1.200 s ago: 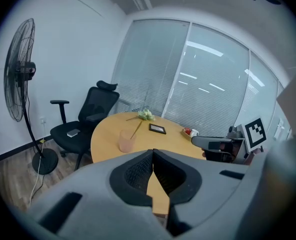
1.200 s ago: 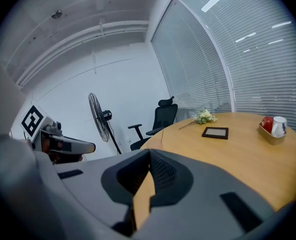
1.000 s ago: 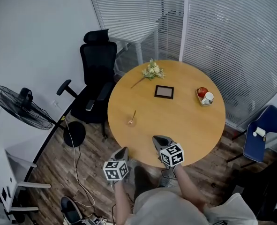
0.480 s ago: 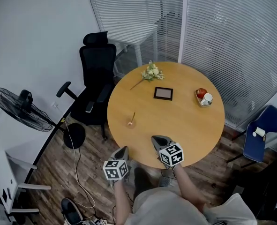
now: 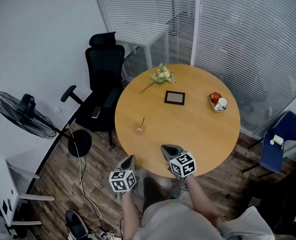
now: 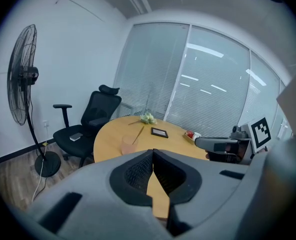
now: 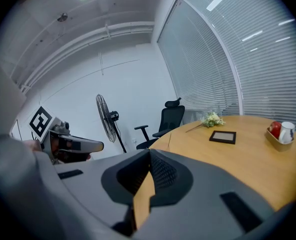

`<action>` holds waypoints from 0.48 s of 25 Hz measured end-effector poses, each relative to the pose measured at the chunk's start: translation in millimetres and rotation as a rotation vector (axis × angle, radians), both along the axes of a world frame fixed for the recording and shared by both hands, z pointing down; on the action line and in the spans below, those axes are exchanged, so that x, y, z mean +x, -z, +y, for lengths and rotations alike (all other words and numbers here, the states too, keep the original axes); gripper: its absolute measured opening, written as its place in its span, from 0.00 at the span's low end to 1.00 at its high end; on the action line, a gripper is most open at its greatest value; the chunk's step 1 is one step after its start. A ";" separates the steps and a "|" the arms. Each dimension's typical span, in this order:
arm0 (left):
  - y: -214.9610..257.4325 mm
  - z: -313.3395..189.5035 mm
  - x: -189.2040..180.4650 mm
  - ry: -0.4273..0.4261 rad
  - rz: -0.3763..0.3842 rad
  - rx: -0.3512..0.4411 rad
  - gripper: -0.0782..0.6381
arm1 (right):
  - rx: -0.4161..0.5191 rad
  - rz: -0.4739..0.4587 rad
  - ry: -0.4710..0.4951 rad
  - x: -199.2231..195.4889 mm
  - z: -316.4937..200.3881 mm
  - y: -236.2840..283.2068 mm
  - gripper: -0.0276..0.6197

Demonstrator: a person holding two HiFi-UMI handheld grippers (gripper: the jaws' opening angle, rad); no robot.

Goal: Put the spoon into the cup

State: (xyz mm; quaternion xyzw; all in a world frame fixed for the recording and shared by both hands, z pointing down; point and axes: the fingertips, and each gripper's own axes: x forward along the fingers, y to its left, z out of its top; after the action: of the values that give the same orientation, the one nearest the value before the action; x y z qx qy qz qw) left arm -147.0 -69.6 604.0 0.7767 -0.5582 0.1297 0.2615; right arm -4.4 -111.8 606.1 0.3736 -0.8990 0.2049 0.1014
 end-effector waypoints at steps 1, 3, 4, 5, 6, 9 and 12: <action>0.4 0.6 0.3 0.002 0.003 0.001 0.12 | 0.001 0.000 0.000 0.4 1.0 -0.2 0.04; 2.3 1.4 0.9 0.011 0.013 0.008 0.12 | 0.000 0.000 -0.002 2.0 2.4 -0.5 0.04; 4.1 1.7 1.2 0.018 0.019 0.014 0.12 | -0.001 0.000 -0.004 3.3 3.3 -0.7 0.04; 6.2 2.2 1.6 0.023 0.023 0.020 0.12 | -0.001 -0.001 -0.007 4.9 4.3 -0.7 0.04; 8.4 2.7 2.0 0.026 0.024 0.025 0.12 | -0.002 -0.001 -0.010 6.3 5.4 -0.7 0.04; 15.4 2.4 3.7 0.025 0.024 0.042 0.12 | -0.001 0.002 -0.012 8.8 7.6 -0.6 0.04; 18.1 3.1 6.8 0.022 0.023 0.048 0.12 | -0.002 0.001 -0.012 11.1 9.0 -0.7 0.04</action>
State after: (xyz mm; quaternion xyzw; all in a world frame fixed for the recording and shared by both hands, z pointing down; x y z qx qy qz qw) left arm -140.2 -66.5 585.9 0.7781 -0.5665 0.1046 0.2504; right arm 6.7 -102.8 606.9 0.3789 -0.8965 0.2063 0.1010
